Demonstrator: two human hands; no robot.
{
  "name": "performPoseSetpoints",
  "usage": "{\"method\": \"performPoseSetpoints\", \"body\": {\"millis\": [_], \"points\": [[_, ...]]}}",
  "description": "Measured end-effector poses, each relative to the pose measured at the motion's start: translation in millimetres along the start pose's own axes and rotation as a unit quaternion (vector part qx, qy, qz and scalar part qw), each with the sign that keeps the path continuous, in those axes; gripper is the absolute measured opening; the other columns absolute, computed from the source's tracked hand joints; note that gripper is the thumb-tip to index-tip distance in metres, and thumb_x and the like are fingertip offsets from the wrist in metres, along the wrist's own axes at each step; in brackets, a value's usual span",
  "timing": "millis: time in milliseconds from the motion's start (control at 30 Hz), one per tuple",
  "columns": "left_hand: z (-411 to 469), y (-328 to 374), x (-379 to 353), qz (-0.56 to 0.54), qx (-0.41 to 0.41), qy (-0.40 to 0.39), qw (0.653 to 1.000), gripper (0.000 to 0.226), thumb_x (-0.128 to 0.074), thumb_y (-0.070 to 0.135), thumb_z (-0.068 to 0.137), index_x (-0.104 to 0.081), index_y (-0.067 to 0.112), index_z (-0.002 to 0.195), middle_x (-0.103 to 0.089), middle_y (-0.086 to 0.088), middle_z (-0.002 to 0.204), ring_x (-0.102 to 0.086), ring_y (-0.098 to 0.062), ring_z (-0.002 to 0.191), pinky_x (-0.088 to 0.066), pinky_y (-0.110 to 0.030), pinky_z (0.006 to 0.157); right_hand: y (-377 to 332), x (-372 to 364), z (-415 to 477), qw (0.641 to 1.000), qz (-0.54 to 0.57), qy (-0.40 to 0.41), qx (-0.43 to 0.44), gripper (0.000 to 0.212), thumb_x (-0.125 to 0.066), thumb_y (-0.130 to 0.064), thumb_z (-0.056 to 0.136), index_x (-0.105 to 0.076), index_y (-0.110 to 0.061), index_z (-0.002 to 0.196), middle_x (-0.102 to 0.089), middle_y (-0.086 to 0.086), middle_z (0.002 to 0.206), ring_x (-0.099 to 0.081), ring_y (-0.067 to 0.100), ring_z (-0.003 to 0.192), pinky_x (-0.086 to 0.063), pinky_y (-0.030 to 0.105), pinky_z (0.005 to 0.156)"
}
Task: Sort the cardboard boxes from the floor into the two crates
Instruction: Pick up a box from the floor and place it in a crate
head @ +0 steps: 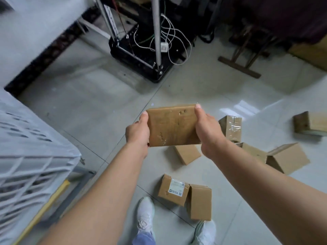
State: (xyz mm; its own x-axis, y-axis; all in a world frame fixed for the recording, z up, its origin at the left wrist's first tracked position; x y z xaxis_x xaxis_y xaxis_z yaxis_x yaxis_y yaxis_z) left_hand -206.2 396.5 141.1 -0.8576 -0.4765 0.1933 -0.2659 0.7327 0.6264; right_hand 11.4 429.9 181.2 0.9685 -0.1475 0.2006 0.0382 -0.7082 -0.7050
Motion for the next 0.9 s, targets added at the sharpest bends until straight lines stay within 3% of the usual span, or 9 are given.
{"method": "performPoseSetpoints", "body": {"millis": [133,267,433,567,700,833,900], "points": [[-90.1,67.5,15.2,-0.026,-0.020,-0.036,0.999,0.042,-0.055,0.049,0.089,-0.065,0.011,0.102,-0.067,-0.002,0.092,-0.063,-0.019,0.073,-0.051,-0.028,0.063,-79.1,38.2,-83.5,0.999,0.009,0.014,0.049,0.036,-0.041,-0.046,0.099,-0.054,-0.019,0.078,-0.054,-0.012,0.079,-0.049,-0.003,0.067,-0.036,0.007,0.041],[-171.4,138.6,39.5,-0.028,-0.064,-0.073,0.995,0.037,-0.052,0.049,0.092,-0.063,0.014,0.088,-0.067,-0.002,0.082,-0.064,-0.017,0.067,-0.051,-0.027,0.056,-147.0,62.0,-167.1,0.995,0.025,0.026,0.094,0.032,-0.039,-0.043,0.099,-0.053,-0.024,0.077,-0.052,-0.014,0.080,-0.047,-0.005,0.068,-0.035,0.004,0.036],[-255.8,205.6,79.2,-0.010,-0.110,-0.123,0.986,0.040,-0.051,0.054,0.090,-0.066,0.018,0.087,-0.071,-0.001,0.081,-0.067,-0.019,0.072,-0.052,-0.031,0.057,-198.9,70.7,-251.3,0.990,0.057,0.035,0.124,0.031,-0.040,-0.049,0.097,-0.057,-0.023,0.103,-0.058,-0.012,0.095,-0.052,0.000,0.081,-0.036,0.019,0.057],[-308.1,239.6,118.7,-0.011,-0.151,-0.138,0.979,0.045,-0.051,0.060,0.087,-0.066,0.018,0.094,-0.071,-0.002,0.086,-0.068,-0.019,0.078,-0.052,-0.031,0.060,-221.9,77.7,-303.4,0.983,0.103,0.052,0.143,0.030,-0.043,-0.054,0.094,-0.054,-0.027,0.101,-0.054,-0.015,0.094,-0.050,0.001,0.083,-0.034,0.022,0.058],[-350.5,241.3,158.4,-0.035,-0.186,-0.145,0.971,0.042,-0.055,0.058,0.085,-0.067,0.020,0.101,-0.071,0.001,0.102,-0.062,-0.017,0.096,-0.045,-0.037,0.081,-226.4,71.1,-346.4,0.982,0.139,0.010,0.129,0.042,-0.045,-0.062,0.088,-0.057,-0.025,0.103,-0.057,-0.008,0.096,-0.054,0.011,0.083,-0.039,0.028,0.062],[-390.4,225.9,192.1,-0.089,-0.204,-0.155,0.962,0.028,-0.057,0.046,0.089,-0.068,0.022,0.082,-0.072,0.006,0.072,-0.064,-0.011,0.070,-0.047,-0.028,0.066,-223.0,64.9,-387.4,0.980,0.151,-0.050,0.117,0.054,-0.050,-0.064,0.084,-0.061,-0.019,0.112,-0.063,-0.002,0.105,-0.055,0.014,0.079,-0.046,0.030,0.068],[-403.7,216.3,208.1,-0.106,-0.212,-0.150,0.960,0.030,-0.057,0.048,0.088,-0.068,0.020,0.088,-0.072,0.001,0.077,-0.064,-0.015,0.072,-0.051,-0.029,0.066,-222.6,62.1,-403.7,0.978,0.150,-0.070,0.130,0.045,-0.051,-0.062,0.085,-0.063,-0.022,0.101,-0.067,0.000,0.104,-0.062,0.017,0.089,-0.050,0.033,0.073]]}}
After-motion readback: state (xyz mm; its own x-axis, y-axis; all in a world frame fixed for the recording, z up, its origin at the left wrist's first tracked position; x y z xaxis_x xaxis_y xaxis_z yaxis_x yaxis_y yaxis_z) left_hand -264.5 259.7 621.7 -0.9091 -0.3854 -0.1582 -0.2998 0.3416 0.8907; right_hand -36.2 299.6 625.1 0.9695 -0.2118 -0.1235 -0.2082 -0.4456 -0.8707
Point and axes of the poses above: each hand's wrist, its own z-axis towards the middle knuckle, its own x-axis out of the back of the hand, y = z × x, the point moved 10 cm from there along z, towards the middle knuckle
